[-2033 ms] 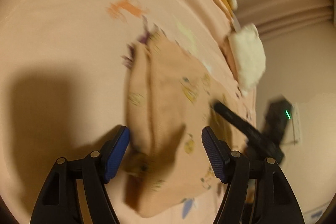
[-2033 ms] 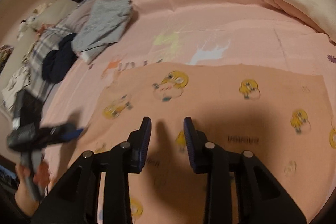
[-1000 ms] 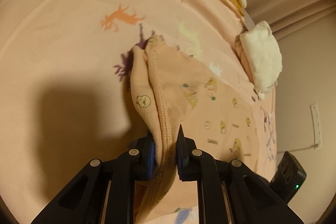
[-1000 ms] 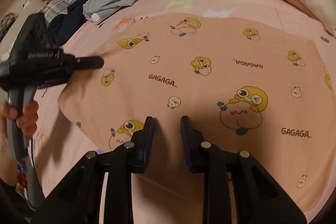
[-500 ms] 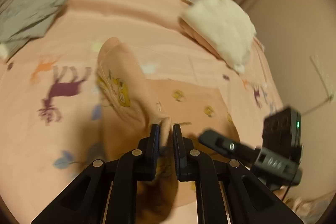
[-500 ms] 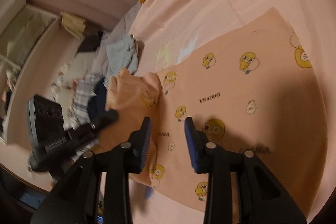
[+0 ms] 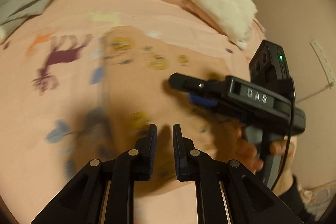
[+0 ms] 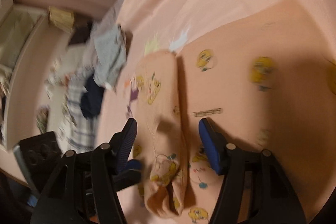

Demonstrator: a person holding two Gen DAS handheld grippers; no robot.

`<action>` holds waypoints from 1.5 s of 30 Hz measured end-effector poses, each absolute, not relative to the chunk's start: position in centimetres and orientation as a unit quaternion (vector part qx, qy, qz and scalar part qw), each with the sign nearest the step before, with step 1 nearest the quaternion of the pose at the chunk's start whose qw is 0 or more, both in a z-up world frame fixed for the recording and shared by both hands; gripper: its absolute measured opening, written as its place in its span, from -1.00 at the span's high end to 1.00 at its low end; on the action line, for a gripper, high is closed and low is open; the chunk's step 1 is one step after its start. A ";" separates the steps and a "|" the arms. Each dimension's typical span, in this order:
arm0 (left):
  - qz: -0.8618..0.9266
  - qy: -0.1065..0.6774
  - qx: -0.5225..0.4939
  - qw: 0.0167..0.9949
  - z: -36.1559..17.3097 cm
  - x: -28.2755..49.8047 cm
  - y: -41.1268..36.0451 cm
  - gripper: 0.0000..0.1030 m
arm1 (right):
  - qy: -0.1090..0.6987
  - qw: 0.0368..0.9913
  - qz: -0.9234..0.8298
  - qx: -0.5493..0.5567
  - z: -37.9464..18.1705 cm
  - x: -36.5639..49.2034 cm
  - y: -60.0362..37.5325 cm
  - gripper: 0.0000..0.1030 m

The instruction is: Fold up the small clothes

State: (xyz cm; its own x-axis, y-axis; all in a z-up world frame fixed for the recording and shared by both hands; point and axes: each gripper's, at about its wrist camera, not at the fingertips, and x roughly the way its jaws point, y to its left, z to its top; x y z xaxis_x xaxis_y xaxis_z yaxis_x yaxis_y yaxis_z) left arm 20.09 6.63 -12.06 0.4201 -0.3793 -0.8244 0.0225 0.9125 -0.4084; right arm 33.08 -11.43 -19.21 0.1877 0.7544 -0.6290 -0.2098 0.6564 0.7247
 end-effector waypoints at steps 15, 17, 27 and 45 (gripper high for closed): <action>-0.082 0.513 -0.244 0.819 -12.3 18.0 12.3 0.80 | 0.494 0.778 0.347 0.175 -16.5 33.0 -9.8 0.78; -0.091 0.512 -0.239 0.820 -12.1 18.1 11.6 0.80 | 0.465 0.797 0.341 0.178 -14.2 32.4 -12.0 0.78; -0.149 0.522 -0.200 0.815 -12.2 20.8 4.5 0.80 | 0.467 0.834 0.235 0.179 -14.2 31.1 -21.4 0.76; -0.188 0.534 -0.091 0.819 -14.4 21.4 -2.2 0.80 | 0.420 0.862 0.222 0.177 -13.5 32.8 -24.5 0.56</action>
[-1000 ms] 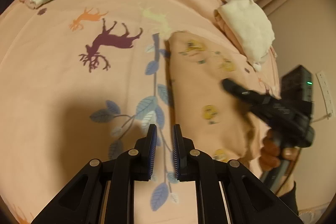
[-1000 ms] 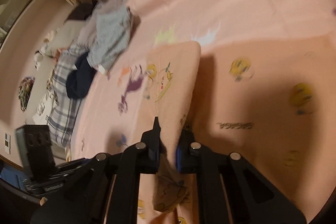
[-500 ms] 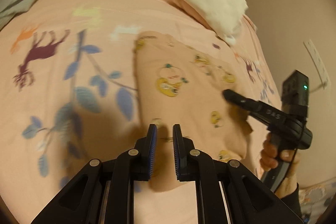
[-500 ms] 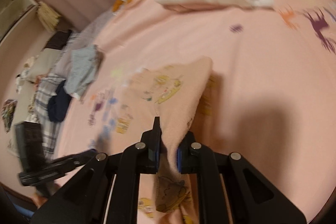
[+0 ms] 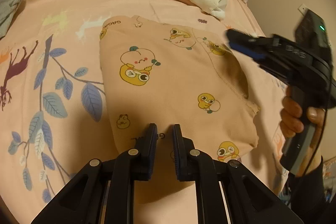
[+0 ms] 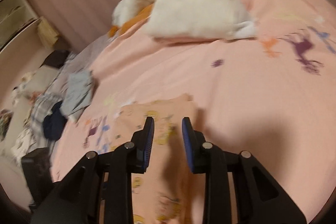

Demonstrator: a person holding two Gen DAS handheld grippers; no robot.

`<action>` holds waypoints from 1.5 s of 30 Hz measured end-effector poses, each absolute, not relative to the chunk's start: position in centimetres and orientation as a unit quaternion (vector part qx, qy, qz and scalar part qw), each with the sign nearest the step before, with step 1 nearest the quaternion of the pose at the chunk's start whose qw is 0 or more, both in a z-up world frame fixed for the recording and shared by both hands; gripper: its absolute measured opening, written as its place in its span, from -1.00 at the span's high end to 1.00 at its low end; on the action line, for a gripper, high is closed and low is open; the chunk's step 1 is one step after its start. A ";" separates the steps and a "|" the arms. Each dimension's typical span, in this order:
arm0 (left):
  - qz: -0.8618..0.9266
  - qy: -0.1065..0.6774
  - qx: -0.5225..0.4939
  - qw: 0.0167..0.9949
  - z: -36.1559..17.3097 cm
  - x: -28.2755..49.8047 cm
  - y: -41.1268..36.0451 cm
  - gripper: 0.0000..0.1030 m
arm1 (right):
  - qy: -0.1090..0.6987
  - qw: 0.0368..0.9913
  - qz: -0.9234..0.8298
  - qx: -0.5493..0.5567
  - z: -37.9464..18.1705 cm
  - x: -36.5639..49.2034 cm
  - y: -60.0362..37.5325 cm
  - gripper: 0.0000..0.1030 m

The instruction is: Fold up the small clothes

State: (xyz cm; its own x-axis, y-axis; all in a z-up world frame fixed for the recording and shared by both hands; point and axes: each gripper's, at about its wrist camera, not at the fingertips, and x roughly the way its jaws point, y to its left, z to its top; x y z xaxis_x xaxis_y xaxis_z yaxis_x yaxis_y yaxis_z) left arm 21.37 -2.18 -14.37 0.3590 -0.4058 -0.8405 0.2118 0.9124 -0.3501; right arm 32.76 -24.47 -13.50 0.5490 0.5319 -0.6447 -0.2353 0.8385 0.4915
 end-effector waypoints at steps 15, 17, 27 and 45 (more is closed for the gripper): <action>-0.181 0.533 -0.074 0.823 -14.5 21.3 -2.8 0.80 | 0.468 0.867 0.136 0.106 -15.9 37.0 -22.8 0.55; -0.180 0.534 -0.074 0.823 -14.5 21.3 -2.8 0.80 | 0.449 0.876 0.147 0.097 -14.8 35.9 -22.9 0.55; -0.176 0.533 -0.072 0.824 -14.5 21.2 -2.9 0.80 | 0.418 0.877 0.233 0.032 -13.2 29.2 -21.3 0.55; -0.167 0.532 -0.070 0.827 -14.6 21.0 -2.9 0.80 | 0.424 0.874 0.236 -0.014 -14.4 24.1 -21.7 0.54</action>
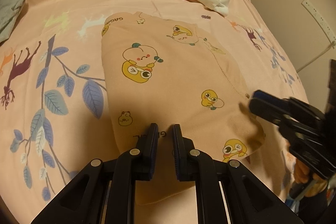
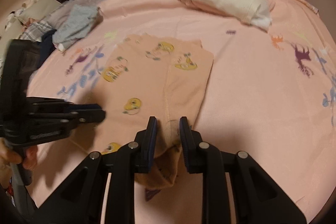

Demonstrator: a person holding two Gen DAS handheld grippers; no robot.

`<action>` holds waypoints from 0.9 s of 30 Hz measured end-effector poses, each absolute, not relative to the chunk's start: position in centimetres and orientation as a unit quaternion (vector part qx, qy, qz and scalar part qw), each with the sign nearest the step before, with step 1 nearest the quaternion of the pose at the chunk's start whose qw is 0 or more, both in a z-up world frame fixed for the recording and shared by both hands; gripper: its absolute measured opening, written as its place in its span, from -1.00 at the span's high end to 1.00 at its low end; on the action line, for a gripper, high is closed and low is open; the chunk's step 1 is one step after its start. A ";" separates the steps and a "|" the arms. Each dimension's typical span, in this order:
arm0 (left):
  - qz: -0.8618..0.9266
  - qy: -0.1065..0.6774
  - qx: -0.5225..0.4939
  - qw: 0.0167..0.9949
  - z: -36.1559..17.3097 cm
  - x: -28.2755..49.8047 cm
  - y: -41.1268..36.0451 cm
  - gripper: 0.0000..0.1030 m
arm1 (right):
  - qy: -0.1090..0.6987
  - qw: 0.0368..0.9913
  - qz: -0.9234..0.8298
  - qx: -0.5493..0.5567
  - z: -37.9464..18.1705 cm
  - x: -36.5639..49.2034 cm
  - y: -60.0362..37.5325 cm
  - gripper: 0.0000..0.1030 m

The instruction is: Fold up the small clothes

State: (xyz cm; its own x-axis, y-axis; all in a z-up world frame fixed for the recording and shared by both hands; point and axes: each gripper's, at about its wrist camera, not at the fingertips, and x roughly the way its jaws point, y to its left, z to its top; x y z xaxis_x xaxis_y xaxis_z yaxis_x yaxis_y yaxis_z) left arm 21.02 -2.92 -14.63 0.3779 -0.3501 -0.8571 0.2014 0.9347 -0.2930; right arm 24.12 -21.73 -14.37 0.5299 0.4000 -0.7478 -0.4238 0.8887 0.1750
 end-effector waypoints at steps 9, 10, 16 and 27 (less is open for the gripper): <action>-0.157 0.529 -0.066 0.831 -14.4 21.0 -3.2 0.80 | 0.448 0.857 0.253 -0.032 -16.4 22.8 -19.6 0.55; -0.154 0.523 -0.065 0.836 -14.2 20.9 -3.2 0.80 | 0.453 0.855 0.251 -0.033 -16.8 22.6 -19.6 0.55; -0.128 0.494 -0.052 0.858 -12.9 22.4 -2.9 0.80 | 0.456 0.854 0.248 -0.031 -17.6 21.9 -19.6 0.56; -0.104 0.499 -0.041 0.860 -14.4 26.3 -3.2 0.80 | 0.456 0.854 0.252 -0.016 -17.7 21.8 -19.9 0.57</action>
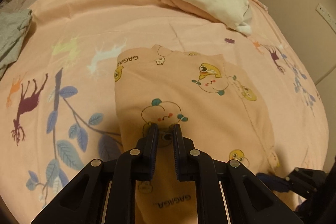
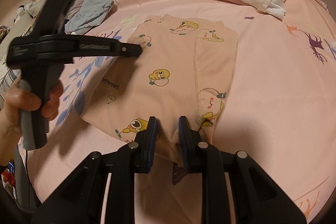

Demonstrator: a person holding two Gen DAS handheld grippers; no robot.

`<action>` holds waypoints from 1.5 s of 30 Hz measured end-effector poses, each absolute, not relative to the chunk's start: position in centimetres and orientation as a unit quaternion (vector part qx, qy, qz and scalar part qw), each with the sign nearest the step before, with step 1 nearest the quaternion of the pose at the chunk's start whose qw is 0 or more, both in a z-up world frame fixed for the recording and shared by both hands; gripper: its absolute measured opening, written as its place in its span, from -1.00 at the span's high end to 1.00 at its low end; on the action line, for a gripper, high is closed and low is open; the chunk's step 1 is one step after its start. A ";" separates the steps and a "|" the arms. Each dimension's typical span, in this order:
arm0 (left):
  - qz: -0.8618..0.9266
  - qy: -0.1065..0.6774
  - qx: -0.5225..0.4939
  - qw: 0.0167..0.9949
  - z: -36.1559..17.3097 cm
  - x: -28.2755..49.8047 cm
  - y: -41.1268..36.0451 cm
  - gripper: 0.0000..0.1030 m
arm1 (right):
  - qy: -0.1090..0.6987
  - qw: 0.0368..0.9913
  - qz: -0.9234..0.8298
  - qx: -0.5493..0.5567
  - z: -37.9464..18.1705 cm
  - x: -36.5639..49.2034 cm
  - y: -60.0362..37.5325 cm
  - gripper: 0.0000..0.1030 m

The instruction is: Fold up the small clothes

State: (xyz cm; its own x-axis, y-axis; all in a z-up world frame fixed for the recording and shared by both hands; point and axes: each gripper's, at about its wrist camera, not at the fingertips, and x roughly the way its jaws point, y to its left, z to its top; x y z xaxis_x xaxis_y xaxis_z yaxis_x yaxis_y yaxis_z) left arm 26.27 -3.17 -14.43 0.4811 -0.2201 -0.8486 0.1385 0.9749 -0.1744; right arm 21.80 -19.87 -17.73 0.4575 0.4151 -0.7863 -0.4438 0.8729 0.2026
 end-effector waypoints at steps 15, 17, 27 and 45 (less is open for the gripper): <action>-0.112 0.479 0.000 0.871 -12.9 22.8 -3.2 -0.02 | 0.420 0.868 0.265 0.015 -14.9 21.1 -21.2 0.32; -0.109 0.467 0.011 0.878 -12.4 21.7 -3.2 -0.27 | 0.402 0.875 0.267 0.028 -13.7 21.2 -21.5 0.29; -0.101 0.454 0.047 0.884 -12.1 20.1 -3.1 -0.27 | 0.393 0.889 0.235 0.019 -12.4 24.3 -20.3 0.23; -0.090 0.479 0.024 0.873 -14.4 19.3 -2.4 -0.27 | 0.455 0.868 0.198 0.023 -15.9 28.0 -20.0 0.22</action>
